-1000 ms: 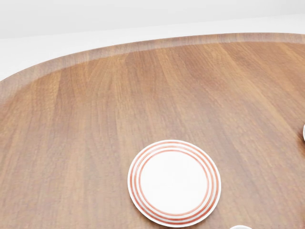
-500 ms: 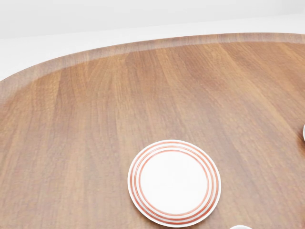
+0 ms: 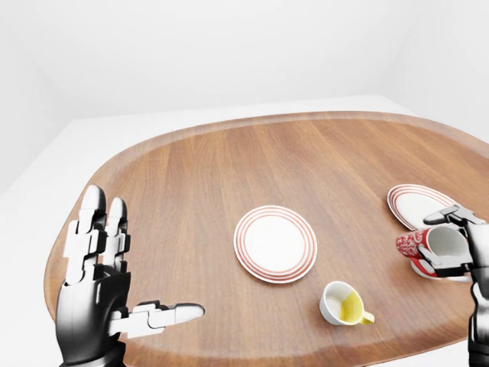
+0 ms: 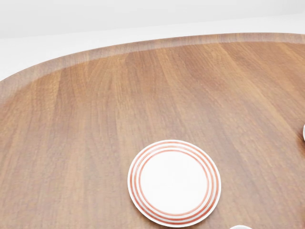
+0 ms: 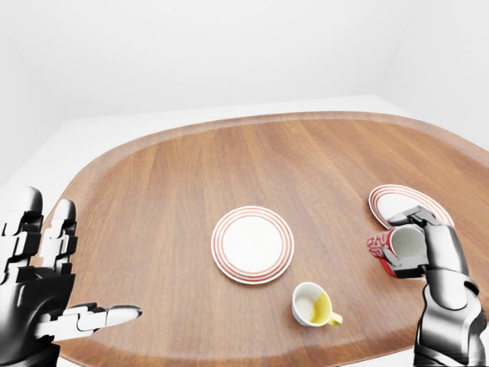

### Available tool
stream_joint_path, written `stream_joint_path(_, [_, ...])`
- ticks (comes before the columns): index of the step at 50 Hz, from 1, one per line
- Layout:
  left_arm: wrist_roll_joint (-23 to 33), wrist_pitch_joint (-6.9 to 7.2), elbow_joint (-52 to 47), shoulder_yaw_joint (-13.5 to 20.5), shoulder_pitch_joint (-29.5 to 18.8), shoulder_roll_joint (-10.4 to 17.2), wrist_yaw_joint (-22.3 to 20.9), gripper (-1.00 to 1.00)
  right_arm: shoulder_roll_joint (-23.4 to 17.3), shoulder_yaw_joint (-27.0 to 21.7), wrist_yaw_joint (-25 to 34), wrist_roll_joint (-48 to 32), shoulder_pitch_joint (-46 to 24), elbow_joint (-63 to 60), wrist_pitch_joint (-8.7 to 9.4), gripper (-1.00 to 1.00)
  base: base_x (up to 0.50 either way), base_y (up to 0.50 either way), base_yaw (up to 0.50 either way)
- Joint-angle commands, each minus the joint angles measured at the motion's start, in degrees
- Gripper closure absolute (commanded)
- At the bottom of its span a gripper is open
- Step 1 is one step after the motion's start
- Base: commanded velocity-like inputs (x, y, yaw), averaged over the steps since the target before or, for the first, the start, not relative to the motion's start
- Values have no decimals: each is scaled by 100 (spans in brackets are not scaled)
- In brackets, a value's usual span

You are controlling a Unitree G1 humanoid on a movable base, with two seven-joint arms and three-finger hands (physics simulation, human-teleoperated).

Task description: Put the red mug on the left plate.

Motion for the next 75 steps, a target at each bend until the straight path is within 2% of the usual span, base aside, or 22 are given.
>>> stream_joint_path(1, [-16,0,2,27,-6,-11,-14,-100,-62,1163,-218,-377,-1124,-348,0,100,0,0,0])
stream_joint_path(2, [-13,0,9,33,-14,-12,-13,-100,-61,1612,-308,-595,-1500,-72,0,100,0,0,0])
stream_joint_path(6, [-35,0,7,51,-16,-20,-30,-100,102,2396,-504,-954,-2280,650,0,100,0,0,0])
stream_joint_path(8, [-40,0,8,59,-19,-24,-36,-100,338,2924,-666,-1205,-2903,1273,0,100,0,0,0])
stream_joint_path(10, [-87,0,-4,108,-14,-29,-47,-100,555,3250,-735,-1389,-3371,1785,0,100,0,0,0])
stream_joint_path(21, [-119,0,-7,178,-29,-96,-125,-100,1346,3906,-981,-2125,-4600,3413,0,100,0,0,0])
stream_joint_path(32, [-160,0,-13,245,-61,-119,-168,-100,1980,4212,-1658,-2368,-5406,5611,0,100,0,0,0])
stream_joint_path(39, [-204,0,-19,305,-80,-146,-205,-100,2190,4279,-2008,-2489,-5615,6565,0,100,0,0,0])
stream_joint_path(53, [-213,0,23,341,-134,-156,-226,-100,2518,4272,-2268,-2641,-5414,7264,0,100,0,0,0])
stream_joint_path(65, [-192,0,62,318,-117,-170,-234,-100,2602,4100,-2264,-2621,-5139,7381,0,100,0,0,0])
stream_joint_path(73, [-214,0,89,319,-107,-150,-218,-100,2659,3979,-2195,-2447,-4951,7434,-185,100,0,0,0])
stream_joint_path(75, [-218,0,93,325,-107,-153,-222,-100,2657,3929,-2181,-2378,-4919,7443,-286,100,0,0,0])
